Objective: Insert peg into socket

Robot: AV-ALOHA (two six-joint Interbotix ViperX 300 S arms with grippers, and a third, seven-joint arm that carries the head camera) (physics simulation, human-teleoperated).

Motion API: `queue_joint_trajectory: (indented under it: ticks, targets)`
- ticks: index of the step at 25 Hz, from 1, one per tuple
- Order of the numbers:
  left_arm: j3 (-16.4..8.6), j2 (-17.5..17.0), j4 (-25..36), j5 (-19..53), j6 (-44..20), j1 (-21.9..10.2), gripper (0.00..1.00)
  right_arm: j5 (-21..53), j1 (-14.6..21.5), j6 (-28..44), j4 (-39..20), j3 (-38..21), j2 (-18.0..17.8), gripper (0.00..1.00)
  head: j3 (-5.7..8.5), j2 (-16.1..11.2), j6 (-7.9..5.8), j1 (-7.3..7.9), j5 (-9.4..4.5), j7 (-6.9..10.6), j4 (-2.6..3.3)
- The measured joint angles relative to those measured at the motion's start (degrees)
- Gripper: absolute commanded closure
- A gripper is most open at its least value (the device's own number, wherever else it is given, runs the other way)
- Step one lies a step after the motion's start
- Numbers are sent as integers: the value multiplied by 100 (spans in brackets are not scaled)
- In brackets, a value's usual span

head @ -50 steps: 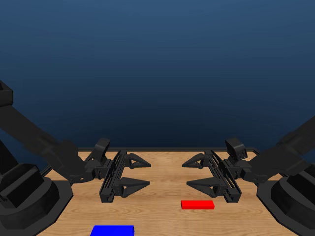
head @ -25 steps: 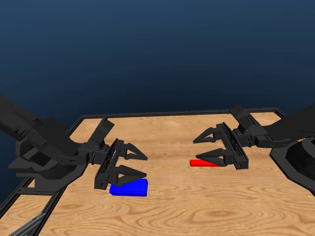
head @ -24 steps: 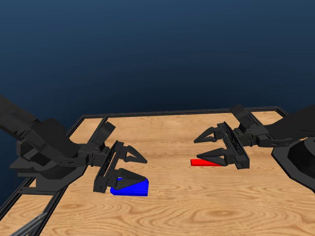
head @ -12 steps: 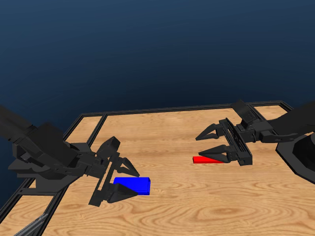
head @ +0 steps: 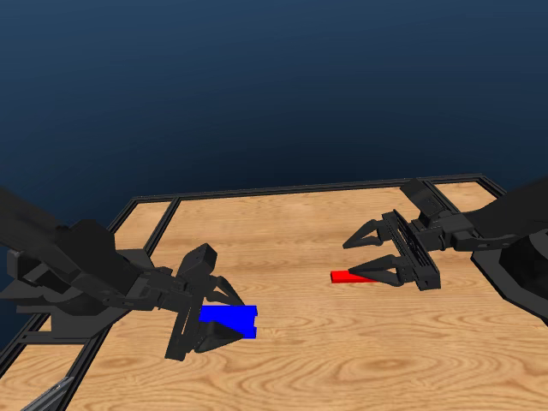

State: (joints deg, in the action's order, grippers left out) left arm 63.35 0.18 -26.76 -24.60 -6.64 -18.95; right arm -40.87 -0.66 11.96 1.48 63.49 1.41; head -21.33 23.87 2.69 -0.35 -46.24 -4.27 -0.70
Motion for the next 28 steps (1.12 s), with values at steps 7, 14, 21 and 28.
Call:
queue_joint_trajectory:
  ticks: [7, 14, 21, 28]
  targets:
    - [-143, 429, 132, 240, -370, -39, 10, -138, -50, 451, -98, 157, -657, 0, 2, 0, -43, -70, 12, 76, 35]
    - [-177, 403, 277, 413, -515, 87, 100, -456, -207, 821, -250, 223, -1201, 0, 2, 0, -138, -178, 42, 180, 92]
    - [-227, 402, 305, 409, -708, -71, 100, -856, -221, 1045, -333, 226, -1533, 100, 2, 0, -192, -210, 43, 185, 107]
    - [-111, 21, 230, 111, -722, -102, 100, -583, -48, 704, -127, 221, -825, 100, 2, 52, -245, -181, 49, 199, 111]
